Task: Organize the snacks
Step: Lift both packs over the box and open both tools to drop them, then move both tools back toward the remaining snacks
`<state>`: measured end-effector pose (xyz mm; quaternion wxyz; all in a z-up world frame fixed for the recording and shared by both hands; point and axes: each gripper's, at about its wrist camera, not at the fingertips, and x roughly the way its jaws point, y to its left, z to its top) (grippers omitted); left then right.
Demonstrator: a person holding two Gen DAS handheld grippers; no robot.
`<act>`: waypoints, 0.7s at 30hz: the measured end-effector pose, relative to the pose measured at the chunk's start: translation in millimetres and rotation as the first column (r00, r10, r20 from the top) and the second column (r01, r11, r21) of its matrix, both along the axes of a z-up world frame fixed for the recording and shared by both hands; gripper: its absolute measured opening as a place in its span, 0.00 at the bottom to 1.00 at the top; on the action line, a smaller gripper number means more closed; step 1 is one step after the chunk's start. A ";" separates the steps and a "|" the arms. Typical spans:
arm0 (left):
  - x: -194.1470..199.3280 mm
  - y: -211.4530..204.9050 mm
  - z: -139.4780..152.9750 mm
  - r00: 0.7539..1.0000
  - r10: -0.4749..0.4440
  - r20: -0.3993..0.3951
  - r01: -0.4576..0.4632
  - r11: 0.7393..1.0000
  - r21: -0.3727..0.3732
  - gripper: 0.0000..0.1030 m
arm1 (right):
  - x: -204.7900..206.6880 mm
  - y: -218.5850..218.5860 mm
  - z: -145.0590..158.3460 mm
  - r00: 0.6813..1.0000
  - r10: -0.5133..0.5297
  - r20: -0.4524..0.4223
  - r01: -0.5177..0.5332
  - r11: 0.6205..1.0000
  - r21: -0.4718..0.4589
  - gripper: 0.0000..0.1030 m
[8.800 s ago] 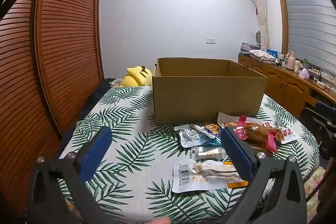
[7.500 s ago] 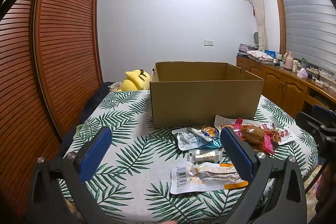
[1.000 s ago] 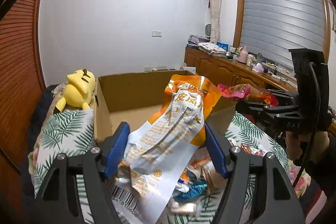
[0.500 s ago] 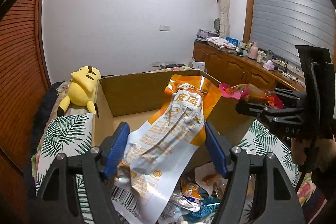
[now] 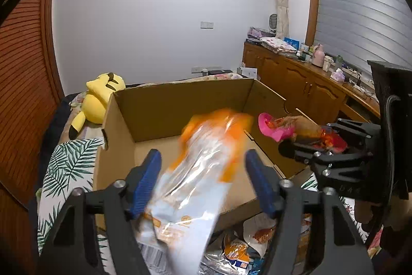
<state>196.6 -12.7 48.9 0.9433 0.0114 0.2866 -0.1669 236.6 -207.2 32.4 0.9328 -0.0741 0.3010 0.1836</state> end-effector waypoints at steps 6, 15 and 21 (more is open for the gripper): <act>-2.3 -2.2 -1.8 1.000 -0.004 0.007 0.004 1.000 0.012 0.63 | -4.4 -3.1 -3.0 1.000 0.007 0.001 -0.007 1.000 0.028 0.62; -25.2 3.9 2.7 0.999 -0.026 0.040 0.026 1.000 0.002 0.73 | -35.5 -11.1 6.8 0.998 0.032 0.045 -0.036 0.995 0.091 0.68; -53.3 10.7 4.9 0.996 -0.059 0.063 0.061 0.998 -0.022 0.78 | -81.0 -31.4 2.4 0.996 0.018 0.083 -0.027 0.993 0.116 0.68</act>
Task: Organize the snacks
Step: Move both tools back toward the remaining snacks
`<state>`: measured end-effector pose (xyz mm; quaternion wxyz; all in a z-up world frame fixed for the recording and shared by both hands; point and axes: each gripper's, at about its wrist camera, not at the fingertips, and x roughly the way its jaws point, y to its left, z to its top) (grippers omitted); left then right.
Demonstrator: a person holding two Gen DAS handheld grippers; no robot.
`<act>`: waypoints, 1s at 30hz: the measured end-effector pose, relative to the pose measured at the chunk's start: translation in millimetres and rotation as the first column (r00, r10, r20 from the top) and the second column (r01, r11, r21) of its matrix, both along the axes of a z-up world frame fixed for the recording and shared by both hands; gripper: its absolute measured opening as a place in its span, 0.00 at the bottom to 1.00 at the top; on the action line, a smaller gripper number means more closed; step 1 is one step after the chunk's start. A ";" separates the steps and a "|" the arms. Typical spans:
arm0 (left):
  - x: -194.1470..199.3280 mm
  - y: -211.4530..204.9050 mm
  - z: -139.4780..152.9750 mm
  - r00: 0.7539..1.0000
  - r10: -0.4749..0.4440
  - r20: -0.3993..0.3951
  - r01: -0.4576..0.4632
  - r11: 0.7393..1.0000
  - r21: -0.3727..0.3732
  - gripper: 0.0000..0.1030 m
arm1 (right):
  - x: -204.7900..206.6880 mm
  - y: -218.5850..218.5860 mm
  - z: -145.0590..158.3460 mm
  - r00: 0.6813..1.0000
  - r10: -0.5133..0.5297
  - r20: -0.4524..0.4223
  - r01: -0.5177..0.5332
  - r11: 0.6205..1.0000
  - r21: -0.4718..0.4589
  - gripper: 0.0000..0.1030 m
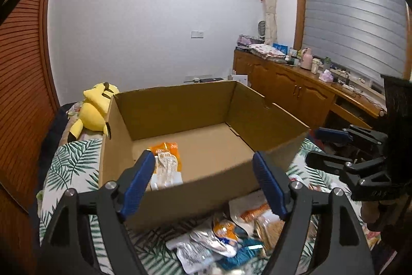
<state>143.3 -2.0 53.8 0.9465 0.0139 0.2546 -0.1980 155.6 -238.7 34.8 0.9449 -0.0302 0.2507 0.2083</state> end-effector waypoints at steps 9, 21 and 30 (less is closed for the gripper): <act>-41.4 11.5 -22.9 1.000 -0.003 0.004 0.003 0.997 -0.071 0.95 | -38.2 -43.1 -40.8 0.994 -0.089 -0.060 0.089 0.996 0.004 0.68; -61.9 2.0 -80.4 0.998 0.000 -0.070 0.000 1.000 0.002 0.95 | -45.8 -82.2 -84.6 0.983 -0.119 -0.143 0.115 0.993 -0.035 0.68; -60.4 4.9 -98.7 0.996 0.036 -0.085 -0.034 0.999 0.014 0.95 | -18.4 -86.3 -93.0 0.967 -0.074 -0.243 0.064 0.997 -0.047 0.70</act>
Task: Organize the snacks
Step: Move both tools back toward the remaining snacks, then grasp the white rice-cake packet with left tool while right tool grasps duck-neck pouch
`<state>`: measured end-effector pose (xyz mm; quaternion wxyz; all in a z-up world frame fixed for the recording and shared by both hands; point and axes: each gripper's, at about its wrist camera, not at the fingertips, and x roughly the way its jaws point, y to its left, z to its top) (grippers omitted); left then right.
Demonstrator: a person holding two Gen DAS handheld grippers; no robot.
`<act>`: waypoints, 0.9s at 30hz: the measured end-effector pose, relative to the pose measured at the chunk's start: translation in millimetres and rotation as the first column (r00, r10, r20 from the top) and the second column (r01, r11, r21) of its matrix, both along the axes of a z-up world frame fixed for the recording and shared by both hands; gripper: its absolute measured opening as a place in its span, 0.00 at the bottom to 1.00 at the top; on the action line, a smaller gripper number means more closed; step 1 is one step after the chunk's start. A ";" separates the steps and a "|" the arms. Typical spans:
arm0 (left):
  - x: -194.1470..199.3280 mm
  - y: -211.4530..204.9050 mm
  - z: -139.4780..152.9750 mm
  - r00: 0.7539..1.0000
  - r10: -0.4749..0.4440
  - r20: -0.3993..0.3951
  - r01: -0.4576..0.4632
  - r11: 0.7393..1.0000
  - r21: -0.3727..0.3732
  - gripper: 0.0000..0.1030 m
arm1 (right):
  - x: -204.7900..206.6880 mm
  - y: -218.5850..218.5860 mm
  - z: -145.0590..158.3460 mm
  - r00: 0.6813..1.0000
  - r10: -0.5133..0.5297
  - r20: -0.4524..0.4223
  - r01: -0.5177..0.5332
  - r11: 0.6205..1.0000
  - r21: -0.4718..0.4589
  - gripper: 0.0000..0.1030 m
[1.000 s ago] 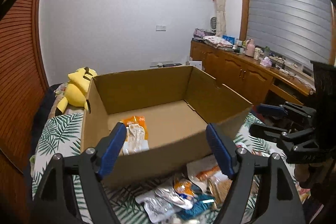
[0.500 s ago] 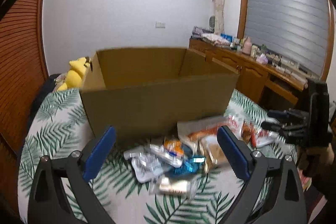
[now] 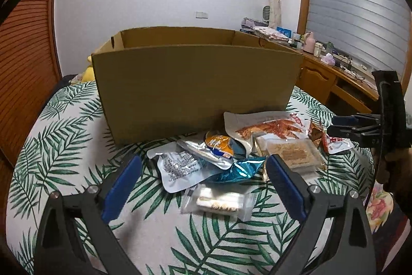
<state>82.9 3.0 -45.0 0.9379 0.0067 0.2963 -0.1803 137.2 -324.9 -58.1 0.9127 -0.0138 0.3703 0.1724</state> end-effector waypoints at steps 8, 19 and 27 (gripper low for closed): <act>-1.1 2.5 -8.9 1.000 0.015 -0.016 -0.015 1.000 -0.010 0.95 | -8.4 0.5 -11.2 0.995 0.042 -0.085 -0.043 0.999 -0.017 0.73; -16.6 -8.3 -13.9 1.000 -0.016 -0.017 0.016 1.000 0.018 0.95 | -32.2 11.5 -23.2 1.000 -0.004 -0.018 0.001 0.992 -0.123 0.75; -21.3 -9.6 -16.0 0.999 -0.018 -0.036 0.020 0.999 0.043 0.86 | -44.8 12.2 -28.4 0.995 -0.061 0.077 0.069 0.993 -0.098 0.75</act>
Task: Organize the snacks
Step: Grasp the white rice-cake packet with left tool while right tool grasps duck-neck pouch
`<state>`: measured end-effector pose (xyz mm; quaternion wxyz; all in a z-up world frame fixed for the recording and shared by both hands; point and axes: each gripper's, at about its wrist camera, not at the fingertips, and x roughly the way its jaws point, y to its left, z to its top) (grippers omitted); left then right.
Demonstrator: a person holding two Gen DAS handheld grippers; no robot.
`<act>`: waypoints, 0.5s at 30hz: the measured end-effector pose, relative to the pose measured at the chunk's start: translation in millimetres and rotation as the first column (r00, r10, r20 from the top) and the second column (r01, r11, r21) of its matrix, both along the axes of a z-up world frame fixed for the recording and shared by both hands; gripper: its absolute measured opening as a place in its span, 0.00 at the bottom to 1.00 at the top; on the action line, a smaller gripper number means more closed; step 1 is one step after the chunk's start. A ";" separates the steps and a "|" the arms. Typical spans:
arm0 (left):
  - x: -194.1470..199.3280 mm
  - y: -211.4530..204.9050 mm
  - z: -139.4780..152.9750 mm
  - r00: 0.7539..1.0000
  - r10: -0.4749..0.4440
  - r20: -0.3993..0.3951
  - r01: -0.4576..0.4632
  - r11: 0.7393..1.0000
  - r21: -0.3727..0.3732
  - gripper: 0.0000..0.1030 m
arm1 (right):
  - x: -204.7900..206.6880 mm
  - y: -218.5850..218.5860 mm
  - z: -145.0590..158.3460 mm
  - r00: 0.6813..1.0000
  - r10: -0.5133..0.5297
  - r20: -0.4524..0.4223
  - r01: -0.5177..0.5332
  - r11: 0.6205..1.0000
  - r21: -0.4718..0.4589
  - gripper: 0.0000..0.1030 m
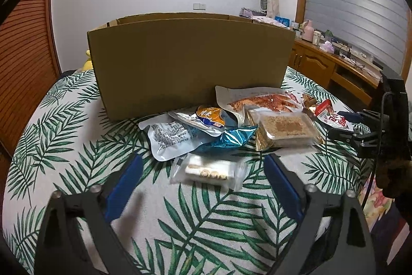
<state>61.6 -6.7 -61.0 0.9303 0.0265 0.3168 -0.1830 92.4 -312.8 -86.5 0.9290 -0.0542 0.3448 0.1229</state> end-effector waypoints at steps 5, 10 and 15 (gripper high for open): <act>6.4 -2.4 -0.2 0.999 0.001 -0.037 -0.001 1.000 0.007 0.74 | -6.8 -2.5 -3.2 0.999 -0.008 0.040 0.008 1.000 0.015 0.75; 11.9 -10.9 -5.0 0.997 -0.023 -0.077 0.026 0.999 0.036 0.59 | -10.4 -3.1 -5.5 0.998 -0.019 0.065 0.018 0.999 0.027 0.75; 17.0 -17.8 -9.9 0.994 -0.035 -0.103 0.043 0.996 0.075 0.61 | -12.9 -4.7 -6.2 0.996 -0.024 0.081 0.022 0.999 0.032 0.75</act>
